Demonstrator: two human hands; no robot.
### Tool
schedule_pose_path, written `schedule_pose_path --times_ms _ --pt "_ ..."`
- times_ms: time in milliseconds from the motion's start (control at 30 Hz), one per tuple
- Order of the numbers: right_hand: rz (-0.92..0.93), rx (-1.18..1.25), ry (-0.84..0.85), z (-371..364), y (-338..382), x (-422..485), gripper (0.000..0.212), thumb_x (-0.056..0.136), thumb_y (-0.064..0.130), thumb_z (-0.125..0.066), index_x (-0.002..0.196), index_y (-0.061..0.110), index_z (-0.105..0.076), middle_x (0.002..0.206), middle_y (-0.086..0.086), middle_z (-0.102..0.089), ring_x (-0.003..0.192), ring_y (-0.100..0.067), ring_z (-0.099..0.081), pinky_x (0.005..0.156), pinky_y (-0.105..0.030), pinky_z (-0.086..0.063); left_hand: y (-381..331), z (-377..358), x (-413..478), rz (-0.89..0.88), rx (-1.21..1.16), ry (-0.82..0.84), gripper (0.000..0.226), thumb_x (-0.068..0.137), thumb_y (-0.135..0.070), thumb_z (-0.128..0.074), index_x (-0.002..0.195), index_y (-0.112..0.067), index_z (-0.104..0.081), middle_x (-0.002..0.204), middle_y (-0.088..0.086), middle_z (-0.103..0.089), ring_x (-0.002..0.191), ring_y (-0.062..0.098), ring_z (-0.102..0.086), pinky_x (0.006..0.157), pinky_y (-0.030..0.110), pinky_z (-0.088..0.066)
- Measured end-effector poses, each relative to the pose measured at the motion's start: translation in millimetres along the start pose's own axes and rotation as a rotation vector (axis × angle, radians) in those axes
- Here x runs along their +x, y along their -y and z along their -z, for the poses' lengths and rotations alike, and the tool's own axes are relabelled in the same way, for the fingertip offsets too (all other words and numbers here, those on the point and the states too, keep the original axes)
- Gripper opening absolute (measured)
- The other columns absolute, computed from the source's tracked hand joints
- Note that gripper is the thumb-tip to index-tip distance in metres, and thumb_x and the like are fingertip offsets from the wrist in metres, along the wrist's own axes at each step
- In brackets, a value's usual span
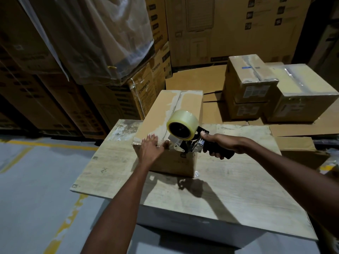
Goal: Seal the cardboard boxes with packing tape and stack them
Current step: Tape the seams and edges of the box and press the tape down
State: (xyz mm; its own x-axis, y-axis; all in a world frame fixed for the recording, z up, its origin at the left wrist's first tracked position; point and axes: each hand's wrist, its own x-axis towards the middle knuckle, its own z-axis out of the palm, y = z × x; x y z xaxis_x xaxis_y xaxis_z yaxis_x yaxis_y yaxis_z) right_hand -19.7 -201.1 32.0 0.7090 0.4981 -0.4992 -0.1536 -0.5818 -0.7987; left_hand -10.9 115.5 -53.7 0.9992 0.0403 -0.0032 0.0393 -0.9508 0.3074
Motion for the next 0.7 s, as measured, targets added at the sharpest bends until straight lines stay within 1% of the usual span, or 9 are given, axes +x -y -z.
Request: schedule_pose_path --times_ms 100,167,267,333,467,567,600,700 --pt "0.03 0.016 -0.009 -0.6 -6.2 -1.7 0.082 0.096 0.077 -0.029 0.102 0.002 -0.063 0.075 -0.003 -0.052 0.059 -0.015 -0.047 0.057 -0.03 -0.043 -1.2 1.1 -0.8 0.011 0.016 0.0 0.066 0.105 -0.044 -0.044 0.158 -0.006 -0.033 0.168 0.011 -0.021 0.157 0.026 -0.012 0.127 0.044 -0.007" --pt "0.044 0.031 -0.012 -0.6 -9.9 -4.6 0.081 0.097 0.076 -0.03 0.1 0.003 -0.063 0.075 -0.003 -0.052 0.059 -0.015 -0.047 0.056 -0.029 -0.043 -0.4 -0.2 0.9 0.024 0.03 -0.005 0.069 0.105 -0.052 -0.042 0.157 -0.007 -0.036 0.168 0.011 -0.024 0.157 0.026 -0.015 0.127 0.044 -0.009" --pt "0.05 0.045 -0.023 3.1 -18.2 -15.9 0.078 0.098 0.075 -0.029 0.097 0.004 -0.062 0.072 -0.002 -0.052 0.056 -0.014 -0.047 0.051 -0.025 -0.042 -0.4 -2.4 2.8 0.065 0.02 -0.006 0.077 0.102 -0.063 -0.041 0.155 -0.008 -0.04 0.167 0.01 -0.027 0.156 0.025 -0.018 0.127 0.045 -0.01" --pt "0.046 0.06 -0.036 6.2 -29.0 -26.1 0.076 0.099 0.074 -0.029 0.096 0.005 -0.062 0.071 -0.002 -0.051 0.053 -0.013 -0.046 0.046 -0.023 -0.04 -3.0 -3.0 2.9 0.074 0.022 -0.009 0.079 0.1 -0.066 -0.042 0.155 -0.008 -0.041 0.166 0.009 -0.027 0.156 0.025 -0.018 0.126 0.046 -0.011" --pt "0.044 0.13 -0.074 2.7 -56.8 -39.6 0.075 0.098 0.075 -0.032 0.094 0.006 -0.06 0.069 -0.002 -0.049 0.049 -0.011 -0.042 0.043 -0.021 -0.037 -8.4 -2.1 0.9 0.085 0.066 -0.026 0.082 0.099 -0.069 -0.041 0.155 -0.008 -0.041 0.166 0.008 -0.028 0.156 0.024 -0.019 0.126 0.047 -0.013" --pt "0.08 0.205 -0.099 -4.1 -78.2 -43.3 0.079 0.094 0.079 -0.034 0.095 0.005 -0.061 0.073 -0.005 -0.051 0.053 -0.014 -0.044 0.051 -0.026 -0.039 -12.4 0.2 -3.3 0.081 0.094 -0.015 0.092 0.094 -0.078 -0.038 0.156 -0.009 -0.039 0.167 0.01 -0.027 0.156 0.025 -0.019 0.126 0.049 -0.016" --pt "0.084 0.222 -0.112 -6.3 -84.2 -43.5 0.081 0.092 0.081 -0.035 0.096 0.005 -0.062 0.075 -0.007 -0.052 0.054 -0.015 -0.044 0.051 -0.028 -0.038 -13.7 2.1 -4.7 0.081 0.106 -0.005 0.096 0.092 -0.081 -0.038 0.156 -0.009 -0.038 0.167 0.01 -0.026 0.156 0.026 -0.019 0.125 0.05 -0.017" --pt "0.058 0.271 -0.139 -11.8 -102.0 -45.8 0.091 0.08 0.094 -0.039 0.095 0.007 -0.064 0.077 -0.009 -0.054 0.057 -0.018 -0.042 0.05 -0.03 -0.029 -17.7 6.1 -7.3 0.073 0.143 0.037 0.107 0.085 -0.089 -0.038 0.158 -0.011 -0.034 0.169 0.01 -0.021 0.156 0.027 -0.016 0.125 0.052 -0.018"
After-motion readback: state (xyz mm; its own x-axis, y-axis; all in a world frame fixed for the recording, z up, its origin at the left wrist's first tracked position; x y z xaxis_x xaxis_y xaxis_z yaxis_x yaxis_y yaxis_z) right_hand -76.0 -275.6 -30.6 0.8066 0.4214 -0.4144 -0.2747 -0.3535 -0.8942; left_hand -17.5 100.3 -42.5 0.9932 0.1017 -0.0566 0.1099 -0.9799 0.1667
